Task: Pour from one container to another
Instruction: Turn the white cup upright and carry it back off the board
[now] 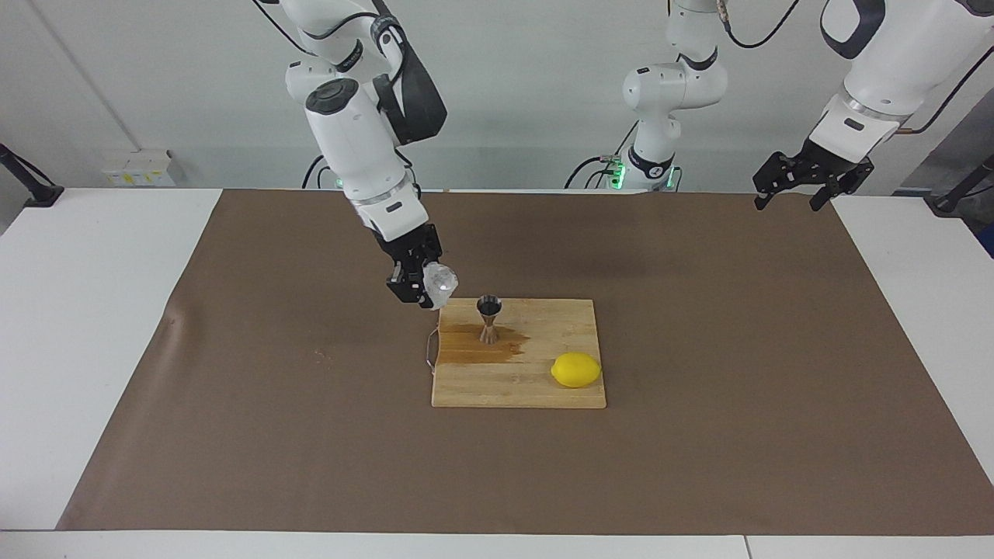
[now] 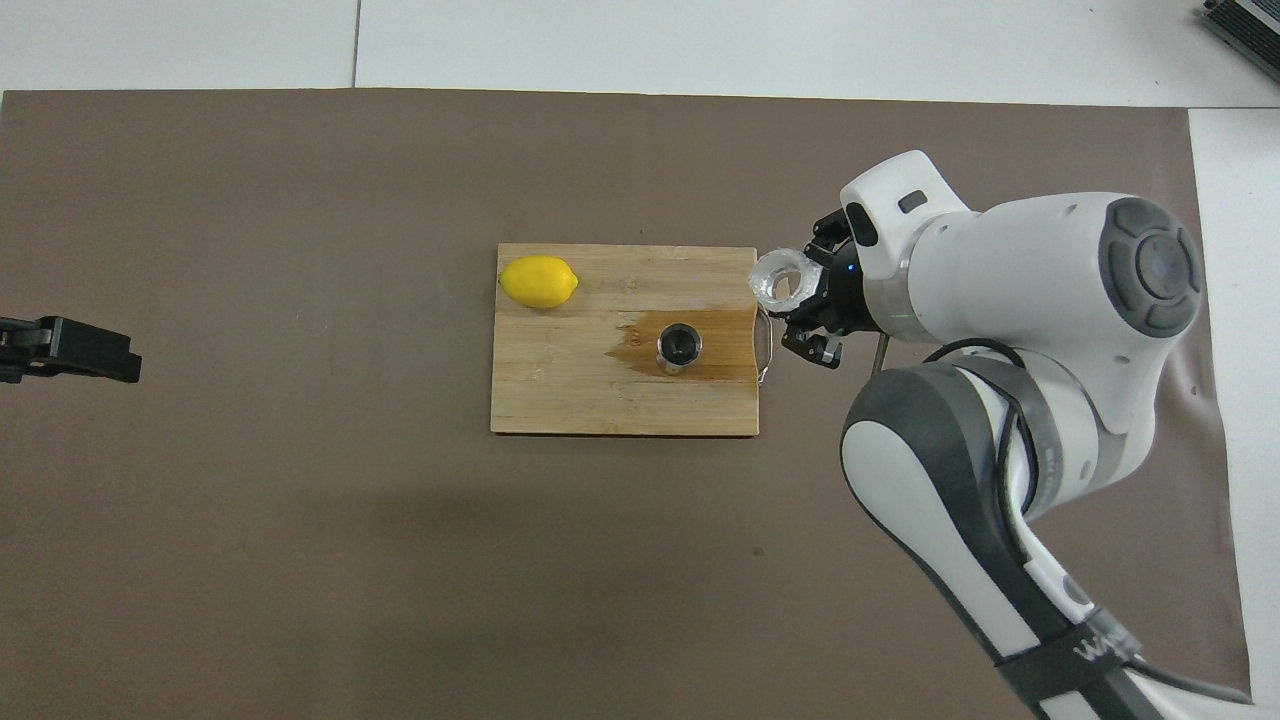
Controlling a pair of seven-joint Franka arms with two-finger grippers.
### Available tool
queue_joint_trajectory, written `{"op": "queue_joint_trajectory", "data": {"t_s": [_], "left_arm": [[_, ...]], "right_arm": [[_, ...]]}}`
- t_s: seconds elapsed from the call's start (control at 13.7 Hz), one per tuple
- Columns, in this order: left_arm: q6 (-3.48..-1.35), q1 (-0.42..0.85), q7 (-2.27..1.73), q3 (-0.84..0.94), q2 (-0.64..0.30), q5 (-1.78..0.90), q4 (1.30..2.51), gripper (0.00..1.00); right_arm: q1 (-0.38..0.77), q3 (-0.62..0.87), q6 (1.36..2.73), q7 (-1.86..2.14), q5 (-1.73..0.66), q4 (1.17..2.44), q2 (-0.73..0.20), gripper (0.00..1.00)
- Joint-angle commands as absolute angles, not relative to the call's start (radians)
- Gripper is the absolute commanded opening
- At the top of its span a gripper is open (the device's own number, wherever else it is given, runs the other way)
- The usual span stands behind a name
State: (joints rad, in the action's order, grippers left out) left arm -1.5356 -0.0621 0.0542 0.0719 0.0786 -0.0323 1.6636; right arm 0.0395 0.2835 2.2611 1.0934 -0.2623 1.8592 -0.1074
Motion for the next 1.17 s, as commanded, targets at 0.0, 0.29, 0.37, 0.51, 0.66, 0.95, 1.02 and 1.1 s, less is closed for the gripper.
{"op": "queue_joint_trajectory", "data": {"t_s": [0.0, 0.29, 0.37, 0.51, 0.66, 0.95, 1.02, 1.1], "left_arm": [[-1.531, -0.081, 0.066, 0.084, 0.106, -0.038, 1.690, 1.00], [-1.531, -0.081, 0.066, 0.084, 0.106, -0.038, 1.689, 1.00], [-1.531, -0.081, 0.066, 0.084, 0.106, -0.038, 1.689, 1.00], [-1.531, -0.081, 0.066, 0.084, 0.106, -0.038, 1.690, 1.00], [-1.531, -0.081, 0.066, 0.084, 0.106, -0.038, 1.690, 1.00], [-1.531, -0.081, 0.066, 0.084, 0.106, -0.038, 1.689, 1.00], [-1.532, -0.081, 0.066, 0.084, 0.106, -0.038, 1.689, 1.00], [-1.531, -0.081, 0.066, 0.084, 0.106, -0.038, 1.689, 1.00]], "right_arm": [[0.011, 0.295, 2.275, 1.144, -0.311, 1.875, -0.097, 0.45], [-0.038, 0.295, 2.273, 1.190, -0.336, 1.881, -0.097, 0.45], [-0.061, 0.295, 2.273, 1.218, -0.348, 1.882, -0.097, 0.45], [-0.090, 0.295, 2.273, 1.253, -0.415, 1.890, -0.104, 0.45], [-0.142, 0.295, 2.276, 1.319, -0.471, 1.917, -0.120, 0.45], [-0.216, 0.293, 2.331, 1.494, -0.607, 1.939, -0.178, 0.46], [-0.224, 0.293, 2.367, 1.526, -0.607, 1.953, -0.195, 0.46], [-0.245, 0.293, 2.388, 1.567, -0.615, 1.962, -0.219, 0.46]]}}
